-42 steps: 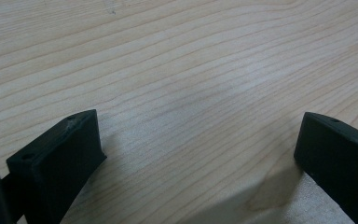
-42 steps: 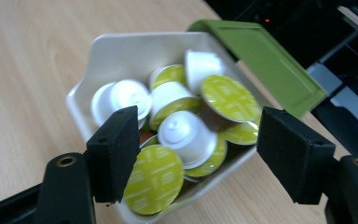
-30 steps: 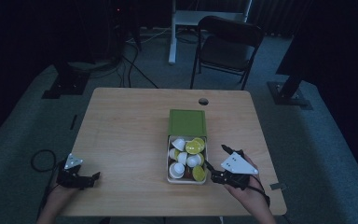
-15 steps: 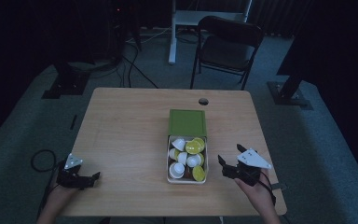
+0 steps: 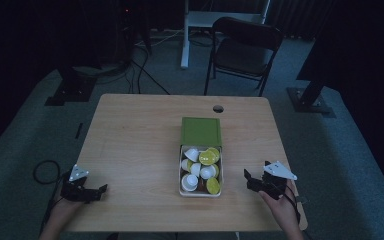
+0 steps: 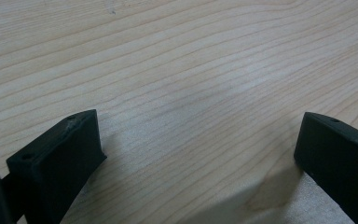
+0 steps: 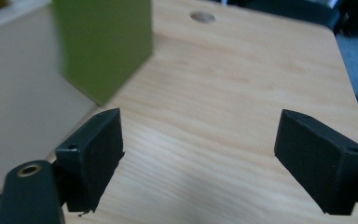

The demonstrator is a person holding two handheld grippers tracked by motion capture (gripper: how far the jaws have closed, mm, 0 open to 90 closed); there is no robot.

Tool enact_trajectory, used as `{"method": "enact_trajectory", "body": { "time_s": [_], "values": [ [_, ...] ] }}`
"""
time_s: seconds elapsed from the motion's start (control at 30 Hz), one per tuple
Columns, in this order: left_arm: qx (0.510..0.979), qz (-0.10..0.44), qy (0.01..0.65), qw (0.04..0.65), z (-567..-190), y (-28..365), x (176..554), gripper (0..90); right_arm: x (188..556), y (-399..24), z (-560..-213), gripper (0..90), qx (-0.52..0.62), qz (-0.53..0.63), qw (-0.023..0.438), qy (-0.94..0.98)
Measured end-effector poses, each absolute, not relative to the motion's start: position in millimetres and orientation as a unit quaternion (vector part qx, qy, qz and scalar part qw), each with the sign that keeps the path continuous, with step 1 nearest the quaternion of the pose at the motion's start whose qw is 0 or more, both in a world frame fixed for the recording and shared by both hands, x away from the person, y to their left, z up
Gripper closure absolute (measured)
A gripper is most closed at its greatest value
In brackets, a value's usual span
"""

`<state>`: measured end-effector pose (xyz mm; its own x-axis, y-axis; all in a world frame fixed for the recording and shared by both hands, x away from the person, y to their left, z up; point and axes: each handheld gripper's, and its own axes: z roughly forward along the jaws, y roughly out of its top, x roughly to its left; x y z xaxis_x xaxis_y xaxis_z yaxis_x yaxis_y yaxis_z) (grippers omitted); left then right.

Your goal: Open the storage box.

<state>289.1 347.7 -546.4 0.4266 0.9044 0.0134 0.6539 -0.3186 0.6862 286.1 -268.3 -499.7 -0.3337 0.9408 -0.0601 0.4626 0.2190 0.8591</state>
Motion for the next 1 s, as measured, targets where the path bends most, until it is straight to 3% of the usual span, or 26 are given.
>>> {"method": "enact_trajectory", "body": {
  "time_s": [0.5,1.0],
  "values": [
    [0.786,0.203,0.495,0.308,-546,348,289,0.8,295,-293,-529,13.4,0.581,0.324,0.292,0.687],
    [0.786,0.203,0.495,0.308,-546,348,289,0.8,300,-288,-542,13.4,0.601,0.293,0.275,0.691]
  ]
}}
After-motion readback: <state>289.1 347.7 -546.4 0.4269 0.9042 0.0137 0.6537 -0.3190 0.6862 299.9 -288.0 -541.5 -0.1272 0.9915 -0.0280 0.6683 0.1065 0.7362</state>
